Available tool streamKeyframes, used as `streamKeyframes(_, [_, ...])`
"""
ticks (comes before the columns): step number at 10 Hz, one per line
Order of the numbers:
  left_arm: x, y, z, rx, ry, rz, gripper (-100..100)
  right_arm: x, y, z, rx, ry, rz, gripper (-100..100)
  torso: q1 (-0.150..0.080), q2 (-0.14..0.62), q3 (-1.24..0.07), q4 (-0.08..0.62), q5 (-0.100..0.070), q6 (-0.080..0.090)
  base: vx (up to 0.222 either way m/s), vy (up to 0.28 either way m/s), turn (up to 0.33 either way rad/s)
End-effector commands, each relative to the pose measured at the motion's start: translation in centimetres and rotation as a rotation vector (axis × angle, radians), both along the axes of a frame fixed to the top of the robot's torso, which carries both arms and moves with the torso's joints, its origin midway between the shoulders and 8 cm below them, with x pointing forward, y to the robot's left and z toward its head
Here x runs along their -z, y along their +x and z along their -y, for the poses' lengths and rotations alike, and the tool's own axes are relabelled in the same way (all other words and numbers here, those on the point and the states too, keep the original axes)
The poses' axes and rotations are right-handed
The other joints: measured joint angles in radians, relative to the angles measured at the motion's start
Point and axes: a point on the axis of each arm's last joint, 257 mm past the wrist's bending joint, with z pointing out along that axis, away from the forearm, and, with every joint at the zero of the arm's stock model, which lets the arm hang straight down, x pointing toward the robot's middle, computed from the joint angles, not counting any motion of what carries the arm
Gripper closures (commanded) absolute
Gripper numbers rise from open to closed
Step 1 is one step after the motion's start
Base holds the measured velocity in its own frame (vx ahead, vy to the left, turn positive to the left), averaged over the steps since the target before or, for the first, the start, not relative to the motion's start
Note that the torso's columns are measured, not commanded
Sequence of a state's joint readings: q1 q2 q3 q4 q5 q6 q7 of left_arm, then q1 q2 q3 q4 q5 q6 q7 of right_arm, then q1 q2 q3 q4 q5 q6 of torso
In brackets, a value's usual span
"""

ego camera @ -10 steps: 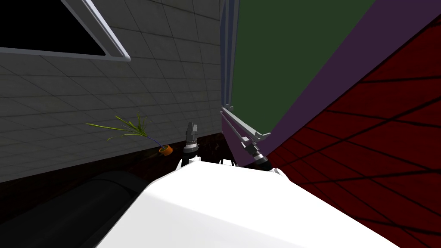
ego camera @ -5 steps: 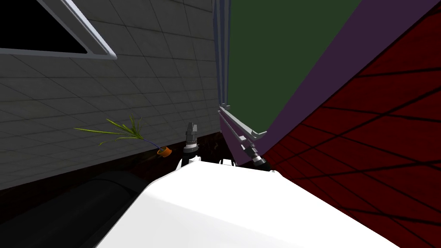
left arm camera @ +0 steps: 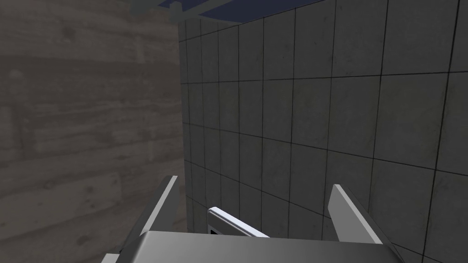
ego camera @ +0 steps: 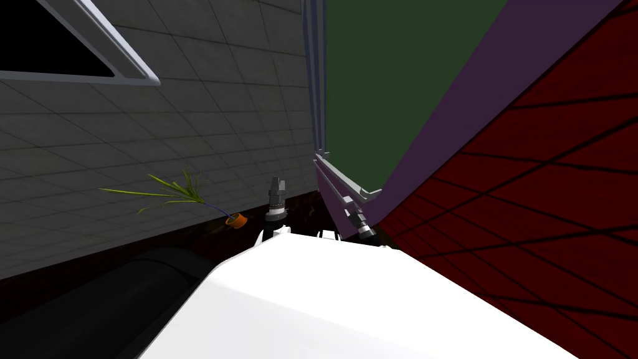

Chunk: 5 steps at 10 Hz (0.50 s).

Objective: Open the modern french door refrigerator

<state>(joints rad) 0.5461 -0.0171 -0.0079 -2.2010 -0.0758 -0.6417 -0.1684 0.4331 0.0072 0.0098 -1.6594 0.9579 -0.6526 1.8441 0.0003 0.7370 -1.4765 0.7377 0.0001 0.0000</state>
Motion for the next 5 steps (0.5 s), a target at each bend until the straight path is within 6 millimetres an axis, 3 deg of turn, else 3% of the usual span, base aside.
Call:
streamKeyframes(1, [0.0,0.0,0.0,0.0,0.0,0.0,0,-0.07,0.15,-0.44,0.009,0.012,0.002,-100,0.0,0.001,0.001,0.0,0.0,0.0,0.0,0.0,0.0])
streamKeyframes(3, [0.0,0.0,0.0,0.0,0.0,0.0,0,-0.3,0.42,-0.33,0.013,0.011,0.003,-100,0.002,-0.001,-0.001,0.0,0.001,-0.001,0.031,0.028,0.025])
streamKeyframes(4, [0.0,0.0,0.0,0.0,0.0,0.0,0,-0.21,0.41,-0.23,0.016,0.011,-0.001,100,0.001,-0.003,-0.002,0.0,0.0,-0.002,-0.003,-0.001,-0.019])
streamKeyframes(5, [0.0,0.0,0.0,0.0,0.0,0.0,0,-0.5,0.45,-0.4,0.017,0.012,0.003,100,-0.001,-0.004,-0.001,-0.002,-0.001,-0.002,-0.063,0.084,-0.018])
